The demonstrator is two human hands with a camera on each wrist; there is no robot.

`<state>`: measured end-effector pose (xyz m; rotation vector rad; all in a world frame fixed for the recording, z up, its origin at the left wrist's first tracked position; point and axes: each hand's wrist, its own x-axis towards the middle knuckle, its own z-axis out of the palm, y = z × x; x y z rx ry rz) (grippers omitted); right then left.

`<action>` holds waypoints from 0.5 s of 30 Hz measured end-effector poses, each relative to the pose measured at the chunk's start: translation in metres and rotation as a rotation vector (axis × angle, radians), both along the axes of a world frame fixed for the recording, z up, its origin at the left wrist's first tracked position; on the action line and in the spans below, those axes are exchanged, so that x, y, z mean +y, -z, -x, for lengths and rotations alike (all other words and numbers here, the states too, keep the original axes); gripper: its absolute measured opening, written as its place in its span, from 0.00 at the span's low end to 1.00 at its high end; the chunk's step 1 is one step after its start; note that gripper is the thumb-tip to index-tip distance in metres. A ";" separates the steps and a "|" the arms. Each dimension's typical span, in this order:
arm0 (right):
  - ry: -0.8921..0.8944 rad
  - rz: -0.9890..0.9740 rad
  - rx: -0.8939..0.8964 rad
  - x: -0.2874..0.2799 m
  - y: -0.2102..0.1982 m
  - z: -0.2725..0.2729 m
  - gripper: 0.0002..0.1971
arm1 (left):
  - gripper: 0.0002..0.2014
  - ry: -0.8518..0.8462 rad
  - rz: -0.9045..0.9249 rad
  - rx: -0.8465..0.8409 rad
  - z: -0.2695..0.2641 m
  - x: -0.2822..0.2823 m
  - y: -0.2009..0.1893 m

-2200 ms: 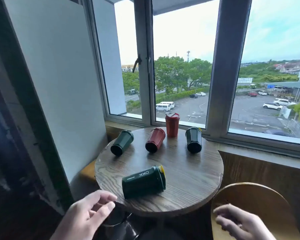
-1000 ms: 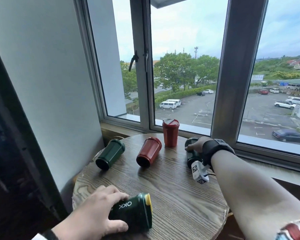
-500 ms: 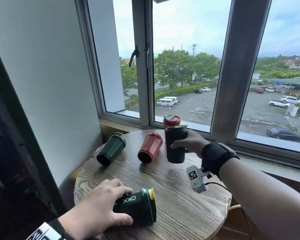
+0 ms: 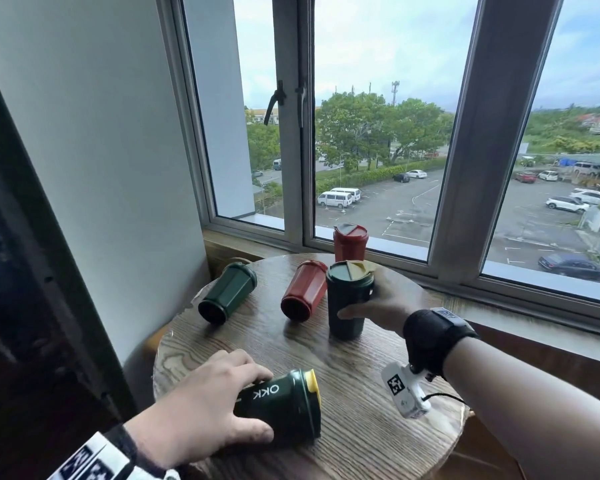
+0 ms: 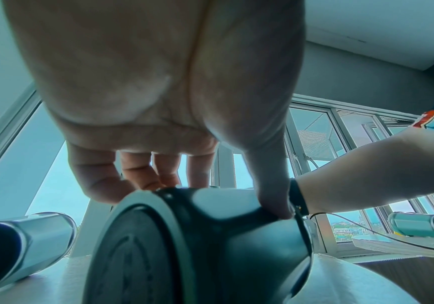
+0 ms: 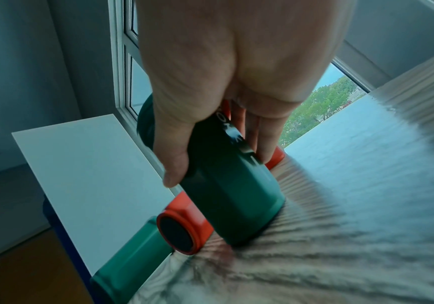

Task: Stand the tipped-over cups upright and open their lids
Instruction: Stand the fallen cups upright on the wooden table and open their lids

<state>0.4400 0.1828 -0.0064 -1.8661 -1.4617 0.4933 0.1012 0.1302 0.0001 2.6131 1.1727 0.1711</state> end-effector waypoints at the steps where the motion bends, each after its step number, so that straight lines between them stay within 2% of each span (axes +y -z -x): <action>1: -0.016 0.011 0.001 0.000 0.001 0.001 0.41 | 0.38 -0.001 0.005 -0.002 0.000 0.000 -0.001; 6: -0.042 0.043 0.007 -0.007 -0.003 0.002 0.38 | 0.41 0.009 0.012 0.025 -0.003 0.000 -0.001; 13: -0.039 0.019 0.053 0.003 0.008 0.001 0.41 | 0.49 0.044 -0.058 0.161 -0.007 -0.001 0.003; 15: -0.051 0.017 0.095 0.008 0.013 0.000 0.45 | 0.52 0.042 -0.077 0.193 -0.008 0.000 0.004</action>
